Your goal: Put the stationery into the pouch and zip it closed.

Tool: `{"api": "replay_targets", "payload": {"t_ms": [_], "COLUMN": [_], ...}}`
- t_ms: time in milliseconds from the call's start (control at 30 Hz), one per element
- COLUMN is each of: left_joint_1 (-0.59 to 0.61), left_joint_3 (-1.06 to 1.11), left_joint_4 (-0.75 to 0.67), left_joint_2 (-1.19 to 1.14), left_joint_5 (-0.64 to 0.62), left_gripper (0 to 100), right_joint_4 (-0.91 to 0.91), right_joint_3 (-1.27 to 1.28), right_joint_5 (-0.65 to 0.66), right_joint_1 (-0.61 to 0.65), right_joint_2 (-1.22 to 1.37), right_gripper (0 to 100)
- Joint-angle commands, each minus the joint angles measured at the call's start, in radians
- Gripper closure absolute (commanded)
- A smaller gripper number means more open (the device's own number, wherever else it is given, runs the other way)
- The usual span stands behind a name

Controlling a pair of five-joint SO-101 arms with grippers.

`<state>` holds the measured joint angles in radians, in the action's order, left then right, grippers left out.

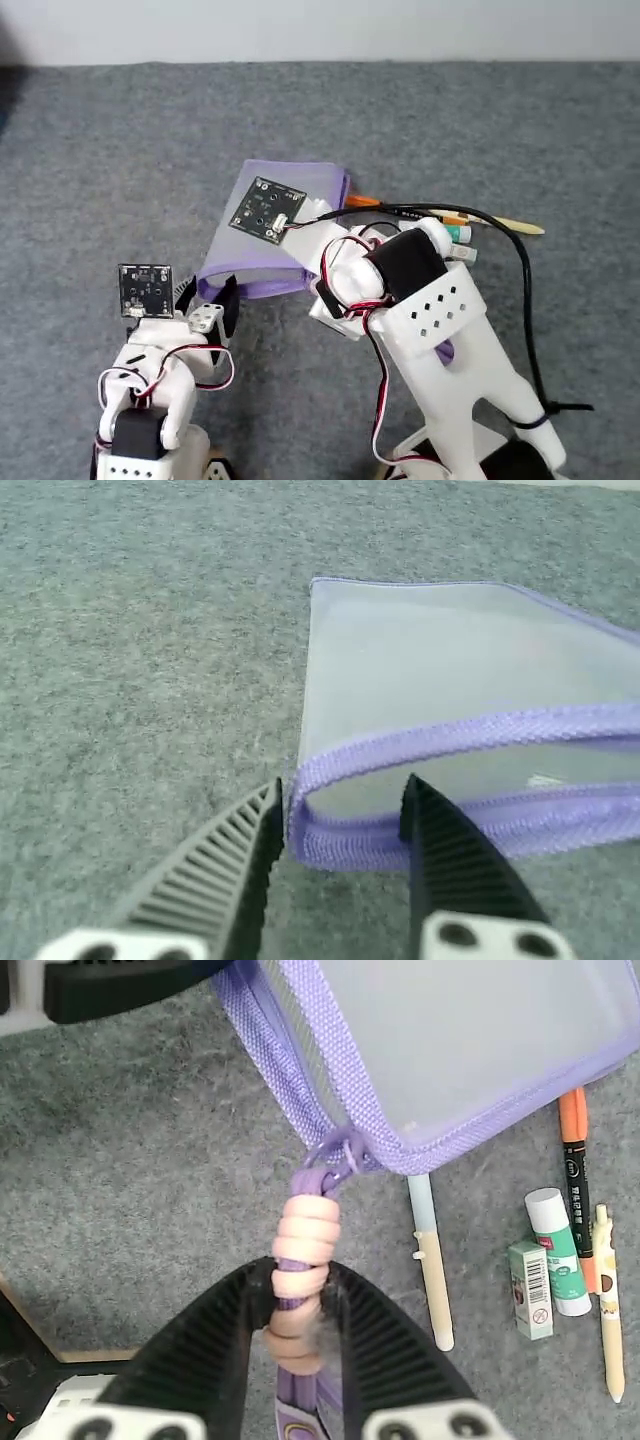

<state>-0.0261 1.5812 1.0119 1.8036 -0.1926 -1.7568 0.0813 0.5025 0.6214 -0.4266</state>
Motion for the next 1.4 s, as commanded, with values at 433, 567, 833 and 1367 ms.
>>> {"api": "replay_targets", "payload": {"t_ms": [433,567,833,1367], "left_joint_1": [0.114,0.034,-0.071,-0.147], "left_joint_3": [0.102,0.102,0.064,-0.044], "left_joint_4": [-0.35,-0.351,-0.276,-0.089], "left_joint_2": [0.005,0.005,0.006,0.003], "left_joint_5": [0.216,0.221,0.221,0.184], "left_gripper": [95,95,95,92], "right_joint_4": [-0.041,-0.041,-0.039,-0.038], "right_joint_3": [-0.005,-0.005,-0.005,-0.005], "right_joint_5": [-0.006,-0.006,0.032,0.052], "right_joint_1": [-0.01,-0.01,-0.114,-0.214], "right_joint_2": [-0.039,-0.039,-0.039,-0.035], "right_gripper": [99.0,99.0,99.0,99.0]}}
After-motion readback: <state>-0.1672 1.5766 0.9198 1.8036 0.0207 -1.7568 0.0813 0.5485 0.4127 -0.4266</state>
